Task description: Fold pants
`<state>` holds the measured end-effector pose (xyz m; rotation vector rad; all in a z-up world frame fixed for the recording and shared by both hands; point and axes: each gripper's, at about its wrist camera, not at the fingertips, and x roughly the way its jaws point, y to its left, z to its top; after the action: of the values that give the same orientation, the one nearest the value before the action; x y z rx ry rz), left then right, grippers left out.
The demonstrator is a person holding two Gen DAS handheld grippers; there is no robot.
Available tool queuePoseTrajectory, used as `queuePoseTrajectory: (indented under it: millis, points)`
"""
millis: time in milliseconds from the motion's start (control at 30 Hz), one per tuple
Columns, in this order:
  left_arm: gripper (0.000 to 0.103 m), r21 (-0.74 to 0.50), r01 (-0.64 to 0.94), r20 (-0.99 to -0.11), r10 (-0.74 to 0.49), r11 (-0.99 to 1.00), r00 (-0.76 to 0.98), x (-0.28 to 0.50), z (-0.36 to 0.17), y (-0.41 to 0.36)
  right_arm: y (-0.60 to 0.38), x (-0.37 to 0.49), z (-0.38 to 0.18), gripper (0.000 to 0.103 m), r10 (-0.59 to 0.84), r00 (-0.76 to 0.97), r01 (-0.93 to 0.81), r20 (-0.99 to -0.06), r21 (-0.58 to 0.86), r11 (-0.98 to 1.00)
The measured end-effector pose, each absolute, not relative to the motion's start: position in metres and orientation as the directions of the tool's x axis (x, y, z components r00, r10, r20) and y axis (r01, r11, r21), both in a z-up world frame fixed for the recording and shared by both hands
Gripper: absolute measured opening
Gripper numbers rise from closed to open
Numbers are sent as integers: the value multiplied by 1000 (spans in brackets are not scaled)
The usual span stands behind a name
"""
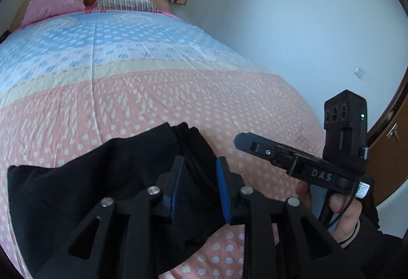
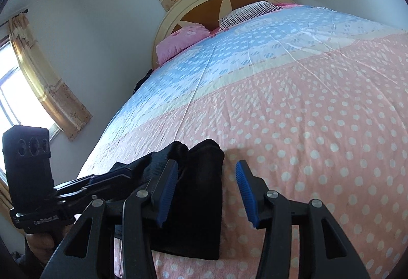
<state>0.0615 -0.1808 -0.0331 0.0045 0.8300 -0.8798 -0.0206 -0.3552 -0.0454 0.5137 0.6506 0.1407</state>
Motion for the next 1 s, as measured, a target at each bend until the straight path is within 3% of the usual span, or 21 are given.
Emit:
queuePoseTrajectory:
  millis: [67,167,333,433,467,600,633,900,1000]
  points:
    - [57,-264,680,-626,-658,684,419,55,-25,-169,-352,-21,-43,50,317,782,6,-536,516,857]
    - [69,-194,634,-605,-600,748,523,54,-23,-141,-339,-21,-39,66,406,750,-66,-522,551,832]
    - [87,-72,495,-615,-429,866,662,73,-44,-100,-301,-16,-46,67,423,673,-86,-607,503,860]
    - [88,-51,415,-647,-347,908,679,87,-63,-80,-296,-7,-60,67,458,639,-60,-618,554,831]
    - [88,-70,399,-657,-343,914,671,91,-68,-74,-293,-3,-64,62,473,621,-54,-625,568,821]
    - [88,-96,376,-677,-337,922,654,98,-82,-67,-285,1,-68,31,477,607,-61,-636,560,826]
    - [88,-89,380,-681,-335,921,652,98,-84,-69,-284,0,-67,19,467,610,-62,-640,549,833]
    - [88,-89,390,-682,-341,917,647,100,-87,-71,-300,-24,-38,15,417,686,-92,-596,498,863]
    - [89,-81,397,-696,-337,914,634,101,-91,-72,-314,-24,-49,15,409,667,-55,-622,506,861]
